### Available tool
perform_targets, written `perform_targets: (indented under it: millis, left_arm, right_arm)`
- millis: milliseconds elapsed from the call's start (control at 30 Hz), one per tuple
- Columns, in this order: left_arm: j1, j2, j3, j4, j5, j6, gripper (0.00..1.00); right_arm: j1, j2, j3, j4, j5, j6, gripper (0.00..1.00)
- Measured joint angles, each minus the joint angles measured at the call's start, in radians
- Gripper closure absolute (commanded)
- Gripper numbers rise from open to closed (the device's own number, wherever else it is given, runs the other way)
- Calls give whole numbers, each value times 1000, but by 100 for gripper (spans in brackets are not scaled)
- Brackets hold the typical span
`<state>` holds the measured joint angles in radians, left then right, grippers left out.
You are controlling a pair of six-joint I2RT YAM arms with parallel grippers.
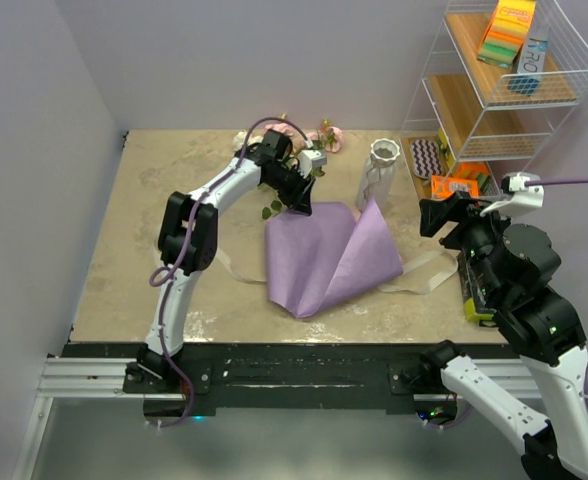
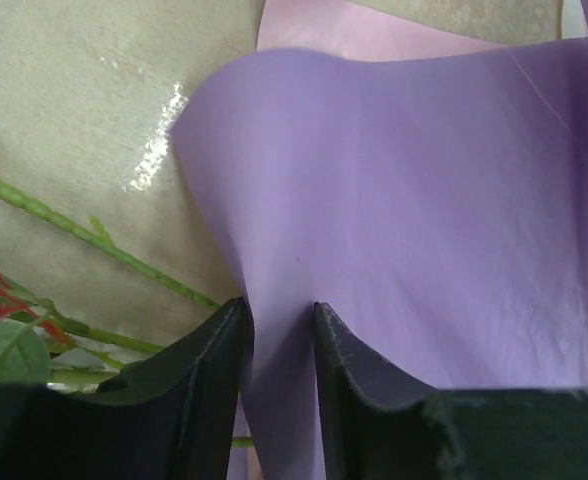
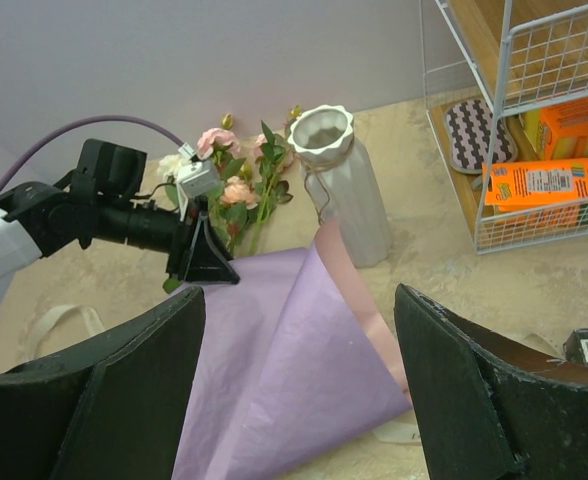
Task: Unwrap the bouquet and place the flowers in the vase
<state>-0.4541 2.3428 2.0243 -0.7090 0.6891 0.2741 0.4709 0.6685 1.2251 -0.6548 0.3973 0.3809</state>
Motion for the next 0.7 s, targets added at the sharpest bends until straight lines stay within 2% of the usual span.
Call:
perform_targets:
  millis: [200,333,567,700]
  left_arm:
    - [-5,-23,10,-41,50,-5,100]
    - [-13,-99,5,-59,81,-3,100]
    - [-64,-320,-41,-75,156,8,100]
    - [-95,-496,-195,-61,200,26,100]
  right_arm:
    - [0,-2,-6,6,0,-1,20]
    - [0,2,-6,8,0,-6,20]
    - [0,38,0,28,0,-20,18]
    - [0,51,10,30,0,-27,17]
